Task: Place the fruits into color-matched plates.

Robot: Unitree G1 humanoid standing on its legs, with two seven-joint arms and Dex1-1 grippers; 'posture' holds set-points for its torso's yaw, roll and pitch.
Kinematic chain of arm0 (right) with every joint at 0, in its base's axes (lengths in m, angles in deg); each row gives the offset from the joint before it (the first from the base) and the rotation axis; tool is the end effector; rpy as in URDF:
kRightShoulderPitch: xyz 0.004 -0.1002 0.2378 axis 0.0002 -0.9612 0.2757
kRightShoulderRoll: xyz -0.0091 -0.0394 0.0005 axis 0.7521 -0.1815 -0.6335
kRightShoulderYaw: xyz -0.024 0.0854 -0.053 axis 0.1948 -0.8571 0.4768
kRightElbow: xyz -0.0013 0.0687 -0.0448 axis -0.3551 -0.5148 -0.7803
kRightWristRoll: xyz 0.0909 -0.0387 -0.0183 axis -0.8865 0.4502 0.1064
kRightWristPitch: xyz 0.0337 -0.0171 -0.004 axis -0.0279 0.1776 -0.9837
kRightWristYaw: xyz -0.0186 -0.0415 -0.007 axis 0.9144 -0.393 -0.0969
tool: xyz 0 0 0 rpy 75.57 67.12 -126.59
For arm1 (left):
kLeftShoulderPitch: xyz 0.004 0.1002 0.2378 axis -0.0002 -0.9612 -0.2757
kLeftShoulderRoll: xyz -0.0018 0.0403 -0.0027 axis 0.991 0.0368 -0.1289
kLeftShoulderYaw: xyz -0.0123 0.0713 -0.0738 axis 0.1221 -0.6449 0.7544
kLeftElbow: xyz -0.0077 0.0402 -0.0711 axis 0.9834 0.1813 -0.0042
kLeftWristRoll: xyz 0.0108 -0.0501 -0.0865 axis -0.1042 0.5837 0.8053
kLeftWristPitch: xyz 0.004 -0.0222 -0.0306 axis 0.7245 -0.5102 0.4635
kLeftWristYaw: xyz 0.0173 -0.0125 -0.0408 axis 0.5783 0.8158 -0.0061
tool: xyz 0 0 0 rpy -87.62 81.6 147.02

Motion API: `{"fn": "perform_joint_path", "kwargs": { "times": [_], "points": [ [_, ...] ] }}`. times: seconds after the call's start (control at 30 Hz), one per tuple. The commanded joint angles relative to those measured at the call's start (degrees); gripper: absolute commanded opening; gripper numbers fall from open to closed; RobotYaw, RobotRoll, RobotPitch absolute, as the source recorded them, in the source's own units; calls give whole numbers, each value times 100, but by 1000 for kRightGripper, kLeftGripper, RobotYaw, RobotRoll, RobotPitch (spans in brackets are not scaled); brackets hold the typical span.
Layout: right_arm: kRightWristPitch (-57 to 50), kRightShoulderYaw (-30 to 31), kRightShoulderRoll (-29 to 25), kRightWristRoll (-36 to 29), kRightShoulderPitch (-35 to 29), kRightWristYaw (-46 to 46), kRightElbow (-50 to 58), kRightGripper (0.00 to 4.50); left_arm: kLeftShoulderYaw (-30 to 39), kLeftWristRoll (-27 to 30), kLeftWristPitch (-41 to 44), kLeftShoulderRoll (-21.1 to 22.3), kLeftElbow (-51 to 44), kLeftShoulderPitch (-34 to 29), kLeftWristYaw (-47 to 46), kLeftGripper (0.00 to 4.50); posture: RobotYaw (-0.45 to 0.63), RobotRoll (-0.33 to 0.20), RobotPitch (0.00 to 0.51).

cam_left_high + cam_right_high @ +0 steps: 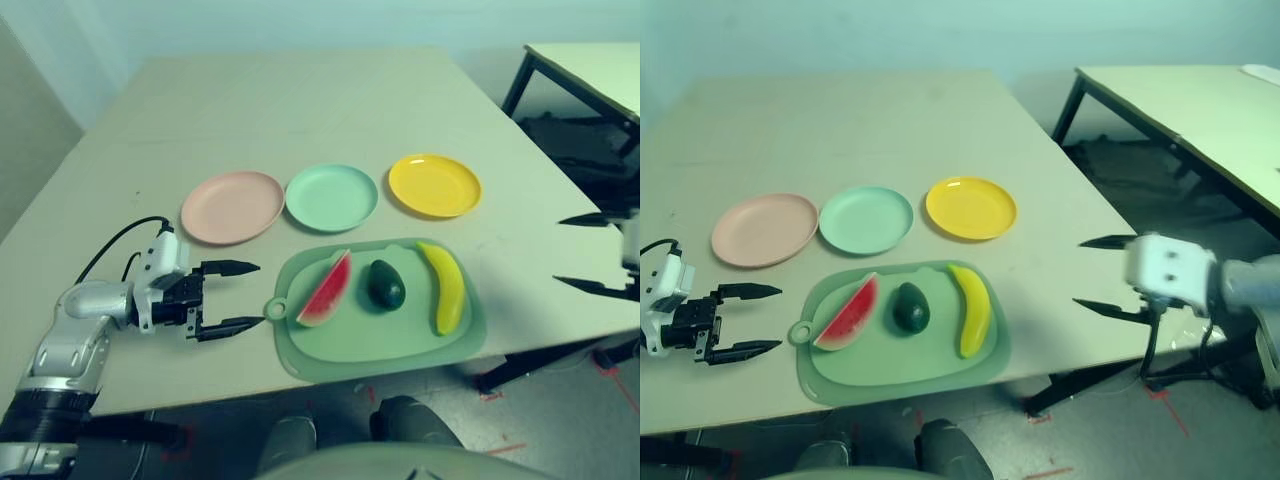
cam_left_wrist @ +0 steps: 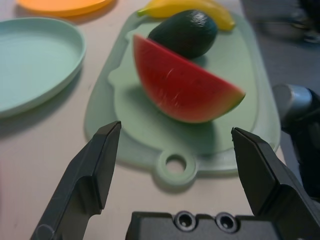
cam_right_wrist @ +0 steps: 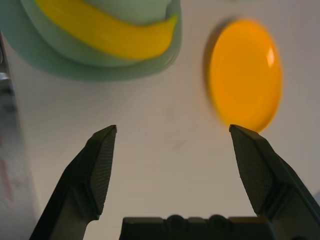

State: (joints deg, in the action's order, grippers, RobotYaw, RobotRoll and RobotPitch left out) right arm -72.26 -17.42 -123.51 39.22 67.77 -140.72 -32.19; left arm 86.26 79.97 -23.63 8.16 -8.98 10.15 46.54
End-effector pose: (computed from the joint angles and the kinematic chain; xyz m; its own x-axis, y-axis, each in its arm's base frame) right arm 0.2390 -0.2869 0.2637 0.4033 0.5680 -0.7174 -0.7603 -0.2282 -0.6081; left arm 0.2081 0.3141 0.1314 0.2703 -0.9077 -0.3209 0.9621 0.2424 0.1248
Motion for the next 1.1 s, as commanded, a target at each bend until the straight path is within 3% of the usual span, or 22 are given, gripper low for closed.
{"fn": "perform_joint_path", "kwargs": {
  "times": [0.03,0.2,0.53,1.07,1.1],
  "points": [
    [507,941,311,635,706,-553,-52,4500,-100,137,209,12,-281,73,118,4482,-122,0,25],
    [1172,1827,682,967,1396,-1066,-355,4500,-44,223,515,179,-806,60,71,4482,-71,0,21],
    [2101,3032,896,1197,1843,-1080,-973,4500,324,431,785,394,-1448,-285,-127,4482,-36,0,32],
    [2775,3411,2056,2319,1967,-777,-2307,4500,522,490,896,379,-1667,-477,-351,4482,7,0,36],
    [2834,3426,2077,2427,1978,-723,-2430,4320,526,488,882,380,-1687,-493,-365,4496,13,0,36]
  ]
}}
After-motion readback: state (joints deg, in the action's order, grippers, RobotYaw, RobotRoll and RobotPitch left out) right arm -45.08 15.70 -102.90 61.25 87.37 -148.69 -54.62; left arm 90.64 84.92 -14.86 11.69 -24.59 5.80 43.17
